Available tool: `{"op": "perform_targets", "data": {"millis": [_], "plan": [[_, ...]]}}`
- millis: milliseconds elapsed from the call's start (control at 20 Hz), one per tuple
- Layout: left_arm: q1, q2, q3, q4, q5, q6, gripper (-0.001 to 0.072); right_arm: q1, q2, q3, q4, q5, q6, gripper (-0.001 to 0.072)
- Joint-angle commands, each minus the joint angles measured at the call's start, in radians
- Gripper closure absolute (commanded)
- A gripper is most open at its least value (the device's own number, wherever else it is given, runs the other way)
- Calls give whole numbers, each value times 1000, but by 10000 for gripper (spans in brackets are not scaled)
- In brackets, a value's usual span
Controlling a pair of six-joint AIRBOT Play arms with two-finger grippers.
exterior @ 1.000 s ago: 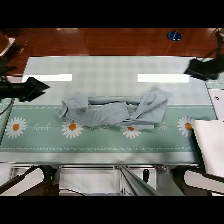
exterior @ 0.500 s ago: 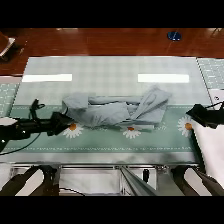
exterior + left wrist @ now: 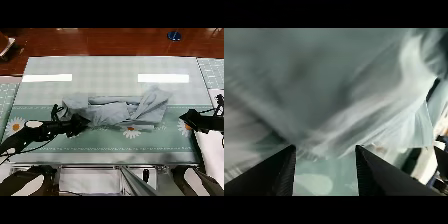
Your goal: Fold the shirts.
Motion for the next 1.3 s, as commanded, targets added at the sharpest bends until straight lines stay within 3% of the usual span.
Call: {"op": "perform_targets", "data": {"millis": [0,50,100,150,200,450,800,1150,1200,1250], "plan": [[-64,-40,59,-45,120,38,203,-1,2,-5,5,14,-7,306],[-67,-46,80,-45,121,38,247,-1,2,-5,5,15,-7,306],[-67,-51,100,-45,120,38,421,-1,2,-5,5,15,-7,306],[-67,-55,115,-45,119,39,647,-1,1,-5,4,15,-7,306],[-67,-54,133,-45,113,60,689,-1,-3,-5,4,18,-7,306],[-67,-53,234,-45,13,106,690,-1,-104,-5,85,41,-34,306],[-67,-53,312,-45,6,106,690,5,-331,56,231,41,-111,306],[-67,-54,312,-44,3,106,689,277,-536,235,276,19,-88,307],[-67,-54,312,-44,3,106,689,307,-555,266,277,20,-85,356],[-67,-53,312,-45,3,106,689,340,-568,293,291,20,-84,494]]}}
